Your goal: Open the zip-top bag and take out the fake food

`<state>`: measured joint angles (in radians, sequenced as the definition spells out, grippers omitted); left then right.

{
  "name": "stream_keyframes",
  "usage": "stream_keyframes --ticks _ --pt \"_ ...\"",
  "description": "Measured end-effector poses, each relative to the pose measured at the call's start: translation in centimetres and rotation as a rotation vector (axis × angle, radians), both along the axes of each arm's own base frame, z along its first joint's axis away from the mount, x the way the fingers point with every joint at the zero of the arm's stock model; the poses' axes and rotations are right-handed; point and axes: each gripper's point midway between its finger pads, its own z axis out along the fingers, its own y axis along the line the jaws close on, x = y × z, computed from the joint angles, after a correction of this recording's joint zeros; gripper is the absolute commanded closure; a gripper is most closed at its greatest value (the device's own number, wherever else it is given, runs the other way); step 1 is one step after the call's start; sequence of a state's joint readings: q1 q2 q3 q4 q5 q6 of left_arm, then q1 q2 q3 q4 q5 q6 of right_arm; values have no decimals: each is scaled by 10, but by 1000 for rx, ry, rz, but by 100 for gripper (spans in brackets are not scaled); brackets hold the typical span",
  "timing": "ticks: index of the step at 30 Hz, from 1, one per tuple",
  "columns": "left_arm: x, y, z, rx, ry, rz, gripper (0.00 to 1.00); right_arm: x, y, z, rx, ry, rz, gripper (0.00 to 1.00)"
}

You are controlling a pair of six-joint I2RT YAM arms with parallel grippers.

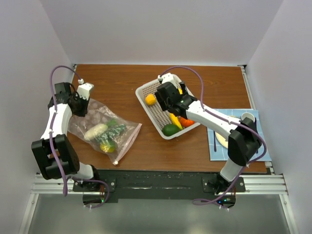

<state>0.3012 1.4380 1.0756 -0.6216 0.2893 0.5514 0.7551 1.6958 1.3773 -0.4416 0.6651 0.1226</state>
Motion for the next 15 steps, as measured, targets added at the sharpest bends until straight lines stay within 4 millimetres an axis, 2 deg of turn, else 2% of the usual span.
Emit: stream_keyframes --ticks 1,2,4,5,6,8,10,11,13,15 --pt "0 0 3 -3 -3 7 54 -2 0 3 5 -4 2 1" --pt "0 0 4 -4 -3 10 38 -4 -1 9 15 -14 4 1" --pt "-4 0 4 -2 8 17 28 -11 -1 22 39 -37 13 1" --pt "-6 0 5 0 12 21 17 -16 0 32 62 -61 22 1" --pt "-7 1 6 3 13 25 15 -24 2 41 80 -82 37 1" --pt "-10 2 9 10 12 30 14 -44 19 61 123 -122 97 1" --pt "-10 3 18 18 -1 35 14 -68 50 77 174 -158 192 1" --pt "-8 3 23 20 -11 34 18 -81 67 80 195 -166 242 1" --pt "-3 2 37 19 -41 25 26 -108 101 75 218 -161 344 2" --pt "0 -1 46 7 -63 5 41 -130 125 56 209 -129 424 5"
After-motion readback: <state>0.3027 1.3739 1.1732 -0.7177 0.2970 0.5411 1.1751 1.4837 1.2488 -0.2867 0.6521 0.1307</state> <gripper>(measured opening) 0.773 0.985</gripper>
